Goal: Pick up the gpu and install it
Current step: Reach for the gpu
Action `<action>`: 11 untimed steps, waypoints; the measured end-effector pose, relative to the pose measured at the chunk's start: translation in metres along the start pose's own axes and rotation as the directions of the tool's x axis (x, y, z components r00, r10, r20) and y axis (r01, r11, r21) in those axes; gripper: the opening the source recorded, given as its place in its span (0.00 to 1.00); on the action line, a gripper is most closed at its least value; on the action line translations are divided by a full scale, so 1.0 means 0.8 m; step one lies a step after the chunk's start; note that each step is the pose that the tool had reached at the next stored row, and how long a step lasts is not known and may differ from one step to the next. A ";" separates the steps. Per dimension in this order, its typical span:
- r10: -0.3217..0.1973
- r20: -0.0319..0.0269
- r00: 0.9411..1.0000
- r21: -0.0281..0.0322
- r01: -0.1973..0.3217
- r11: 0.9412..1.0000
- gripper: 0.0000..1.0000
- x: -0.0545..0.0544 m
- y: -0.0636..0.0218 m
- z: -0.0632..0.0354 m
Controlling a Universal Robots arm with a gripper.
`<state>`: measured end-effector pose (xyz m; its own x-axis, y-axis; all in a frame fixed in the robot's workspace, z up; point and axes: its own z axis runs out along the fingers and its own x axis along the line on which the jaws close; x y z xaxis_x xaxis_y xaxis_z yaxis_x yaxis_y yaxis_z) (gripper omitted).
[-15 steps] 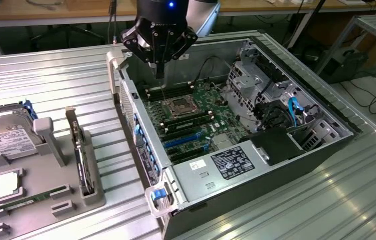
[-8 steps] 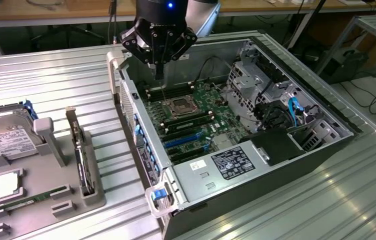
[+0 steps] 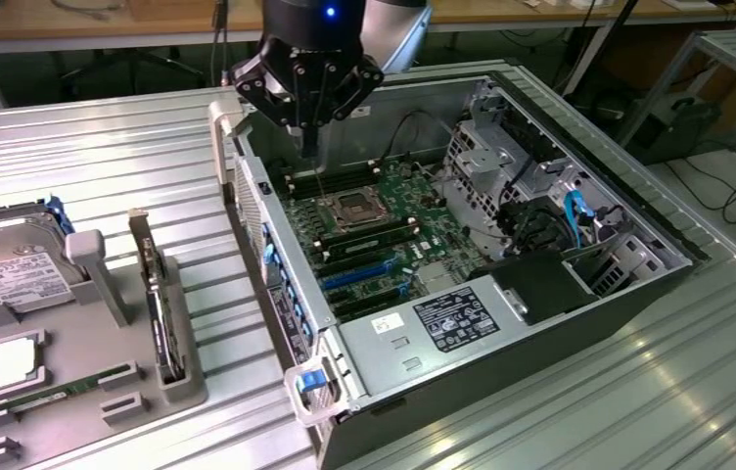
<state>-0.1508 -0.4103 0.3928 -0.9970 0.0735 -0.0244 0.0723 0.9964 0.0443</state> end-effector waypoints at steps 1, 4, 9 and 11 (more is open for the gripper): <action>0.000 0.000 1.000 0.000 0.000 1.000 0.11 0.000 0.000 0.000; 0.000 0.000 1.000 0.000 0.000 1.000 0.11 0.002 -0.002 0.000; -0.001 0.000 1.000 0.000 0.001 1.000 0.11 0.005 -0.004 0.000; -0.001 0.000 1.000 0.000 0.001 1.000 0.11 0.006 -0.005 0.000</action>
<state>-0.1558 -0.4136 0.3925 -0.9970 0.0728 -0.0245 0.0717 0.9964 0.0444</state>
